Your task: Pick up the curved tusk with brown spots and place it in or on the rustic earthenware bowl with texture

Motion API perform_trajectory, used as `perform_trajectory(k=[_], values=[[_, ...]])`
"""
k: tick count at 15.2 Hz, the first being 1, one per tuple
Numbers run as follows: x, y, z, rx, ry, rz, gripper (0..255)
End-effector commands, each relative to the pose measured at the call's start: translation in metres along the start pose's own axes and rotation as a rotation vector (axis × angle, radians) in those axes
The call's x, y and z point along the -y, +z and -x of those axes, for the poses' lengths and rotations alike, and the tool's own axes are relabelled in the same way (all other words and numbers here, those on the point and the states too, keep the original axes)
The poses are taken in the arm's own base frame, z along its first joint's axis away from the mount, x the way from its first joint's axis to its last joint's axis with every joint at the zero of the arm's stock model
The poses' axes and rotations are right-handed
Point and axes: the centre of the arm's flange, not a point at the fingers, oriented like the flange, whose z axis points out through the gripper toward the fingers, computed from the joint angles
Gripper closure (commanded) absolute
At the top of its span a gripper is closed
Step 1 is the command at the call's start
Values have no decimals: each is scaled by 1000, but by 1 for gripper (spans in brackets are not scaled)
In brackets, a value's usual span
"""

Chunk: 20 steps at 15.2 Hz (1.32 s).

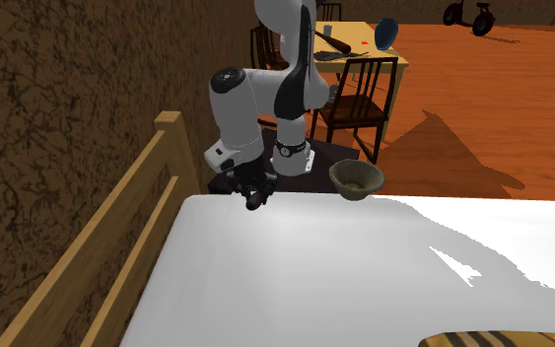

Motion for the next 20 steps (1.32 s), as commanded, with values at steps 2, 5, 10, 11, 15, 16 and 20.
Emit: perform_trajectory(k=[2, 5, 10, 11, 15, 16, 20], values=[[1, -16, 3, 0, 0, 0, 255], [2, -31, 5, 0, 0, 0, 255], [24, -42, 22, 0, 0, 0, 255], [35, -40, 30, 0, 0, 0, 255], [76, -34, 62, 0, 0, 0, 255], [86, -32, 70, 0, 0, 0, 255], [128, -26, 103, 0, 0, 0, 255]])
